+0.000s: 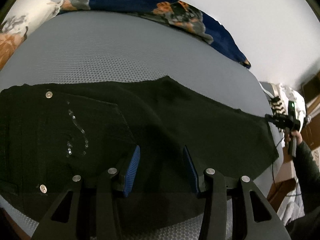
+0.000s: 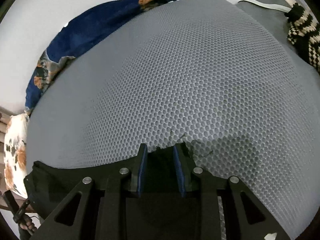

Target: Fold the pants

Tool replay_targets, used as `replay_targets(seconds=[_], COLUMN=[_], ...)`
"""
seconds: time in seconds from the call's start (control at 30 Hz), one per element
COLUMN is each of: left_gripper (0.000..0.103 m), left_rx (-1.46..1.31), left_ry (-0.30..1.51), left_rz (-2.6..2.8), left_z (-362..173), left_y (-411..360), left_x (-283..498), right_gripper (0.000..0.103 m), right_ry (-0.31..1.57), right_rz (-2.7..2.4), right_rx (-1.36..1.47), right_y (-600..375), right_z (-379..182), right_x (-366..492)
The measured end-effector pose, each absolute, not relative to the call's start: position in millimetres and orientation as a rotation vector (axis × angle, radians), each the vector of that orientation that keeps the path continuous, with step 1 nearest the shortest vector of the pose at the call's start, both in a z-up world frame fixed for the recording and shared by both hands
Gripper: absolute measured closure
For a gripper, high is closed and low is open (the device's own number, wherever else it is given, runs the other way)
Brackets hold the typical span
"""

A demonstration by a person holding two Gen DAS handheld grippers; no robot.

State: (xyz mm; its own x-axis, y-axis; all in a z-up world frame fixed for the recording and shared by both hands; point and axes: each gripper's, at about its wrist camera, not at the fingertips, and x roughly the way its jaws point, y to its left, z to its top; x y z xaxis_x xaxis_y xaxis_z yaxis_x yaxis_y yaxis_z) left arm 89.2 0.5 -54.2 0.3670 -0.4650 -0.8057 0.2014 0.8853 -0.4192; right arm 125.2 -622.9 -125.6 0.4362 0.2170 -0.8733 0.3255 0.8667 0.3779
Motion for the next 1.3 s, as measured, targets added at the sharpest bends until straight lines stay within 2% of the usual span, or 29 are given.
replay_targets(seconds=[0.1,0.13,0.3,0.4,0.73,0.77,0.83,0.87,1.1,1.3], left_gripper=[0.057,0.057,0.057,0.057,0.057,0.057,0.057,0.057,0.054,0.052], left_rx=[-0.274,-0.271,-0.261,-0.267,-0.252,-0.255,-0.228,-0.208,-0.153,-0.146], left_ry=[1.122,1.121,1.087,1.054,1.037,1.048,1.045,1.04,1.039,1.052], left_rz=[-0.415,-0.41,-0.373,-0.338,-0.217,-0.231,-0.245,-0.247,-0.285,-0.312], left_z=[-57,-57,-54,-52,-74,-78,-81,-81,-71,-67], left_y=[1,0,4,12,51,53,53,50,41,48], left_x=[96,98,110,119,141,142,143,143,131,105], right_gripper=[0.095,0.098,0.1,0.1,0.099,0.097,0.083,0.08,0.079,0.079], right_ry=[1.122,1.104,0.92,0.873,0.98,0.978,0.999,1.004,0.916,0.97], right_rz=[-0.021,-0.016,-0.133,-0.19,-0.307,-0.315,-0.342,-0.339,-0.377,-0.44], right_rx=[0.526,0.508,0.439,0.457,0.498,0.51,0.522,0.532,0.645,0.772], right_y=[-614,-612,-608,-612,-620,-619,-620,-620,-622,-614], right_z=[-123,-119,-81,-76,-125,-124,-119,-115,-70,-95], right_x=[119,116,90,85,109,109,106,102,20,-47])
